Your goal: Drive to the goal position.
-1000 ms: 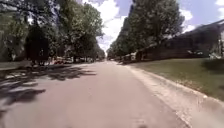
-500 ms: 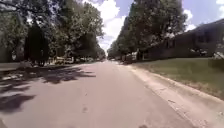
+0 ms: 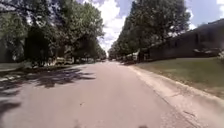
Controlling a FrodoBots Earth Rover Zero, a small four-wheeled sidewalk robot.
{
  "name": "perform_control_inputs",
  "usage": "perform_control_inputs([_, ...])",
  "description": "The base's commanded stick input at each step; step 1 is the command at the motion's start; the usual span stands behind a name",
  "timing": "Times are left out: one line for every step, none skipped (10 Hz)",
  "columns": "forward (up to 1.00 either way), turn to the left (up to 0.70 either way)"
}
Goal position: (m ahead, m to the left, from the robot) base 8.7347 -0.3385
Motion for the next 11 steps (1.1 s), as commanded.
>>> perform_control_inputs([0.70,0.00])
perform_control_inputs([0.70,0.00])
perform_control_inputs([0.70,0.00])
perform_control_inputs([0.70,0.00])
perform_control_inputs([0.70,0.00])
perform_control_inputs([0.70,0.00])
perform_control_inputs([0.70,0.00])
perform_control_inputs([0.70,0.00])
perform_control_inputs([0.70,0.00])
perform_control_inputs([0.70,0.00])
perform_control_inputs([0.70,0.00])
